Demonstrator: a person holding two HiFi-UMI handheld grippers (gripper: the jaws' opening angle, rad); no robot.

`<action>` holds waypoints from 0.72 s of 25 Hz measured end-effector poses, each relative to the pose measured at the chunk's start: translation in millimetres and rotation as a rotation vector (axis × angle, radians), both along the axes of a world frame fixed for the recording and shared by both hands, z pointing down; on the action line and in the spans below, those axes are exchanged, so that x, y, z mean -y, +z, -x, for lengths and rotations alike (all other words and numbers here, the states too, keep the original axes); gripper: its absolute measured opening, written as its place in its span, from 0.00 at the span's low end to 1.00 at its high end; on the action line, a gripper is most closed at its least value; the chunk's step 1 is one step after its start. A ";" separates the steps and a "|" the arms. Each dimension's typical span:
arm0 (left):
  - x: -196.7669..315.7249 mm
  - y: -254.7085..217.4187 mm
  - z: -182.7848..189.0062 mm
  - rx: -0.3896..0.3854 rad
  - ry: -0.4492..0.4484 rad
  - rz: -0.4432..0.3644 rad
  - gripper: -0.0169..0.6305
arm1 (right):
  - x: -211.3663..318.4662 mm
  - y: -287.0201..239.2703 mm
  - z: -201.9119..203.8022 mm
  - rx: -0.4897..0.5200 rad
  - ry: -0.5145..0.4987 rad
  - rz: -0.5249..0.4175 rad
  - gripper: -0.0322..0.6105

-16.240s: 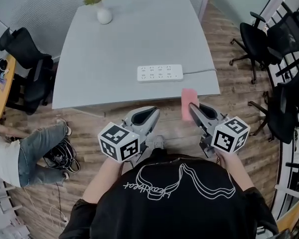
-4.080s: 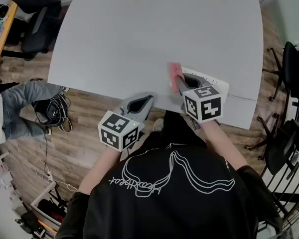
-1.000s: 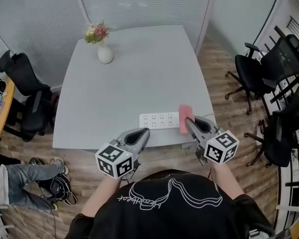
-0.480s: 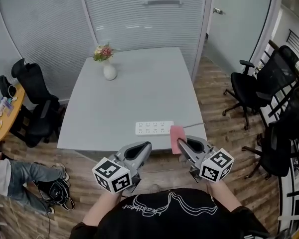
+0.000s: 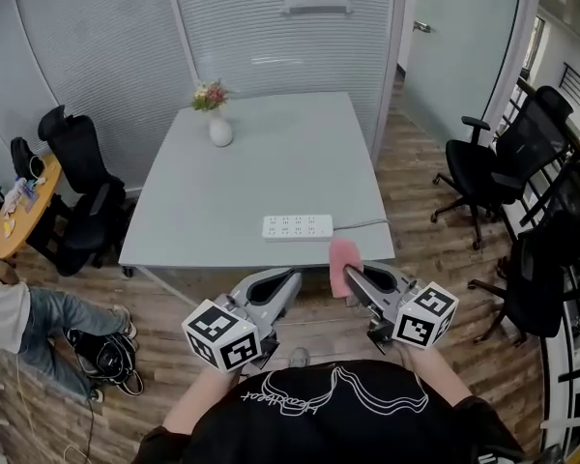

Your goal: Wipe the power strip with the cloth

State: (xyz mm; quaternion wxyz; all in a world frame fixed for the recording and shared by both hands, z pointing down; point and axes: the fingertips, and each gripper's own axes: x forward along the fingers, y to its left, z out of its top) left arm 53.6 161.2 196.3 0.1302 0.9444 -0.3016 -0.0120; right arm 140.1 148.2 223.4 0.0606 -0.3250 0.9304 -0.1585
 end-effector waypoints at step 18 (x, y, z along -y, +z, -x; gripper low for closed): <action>-57.2 -15.1 -26.0 0.036 -0.010 -0.061 0.05 | -54.0 -23.0 -19.1 -0.002 -0.034 -0.081 0.10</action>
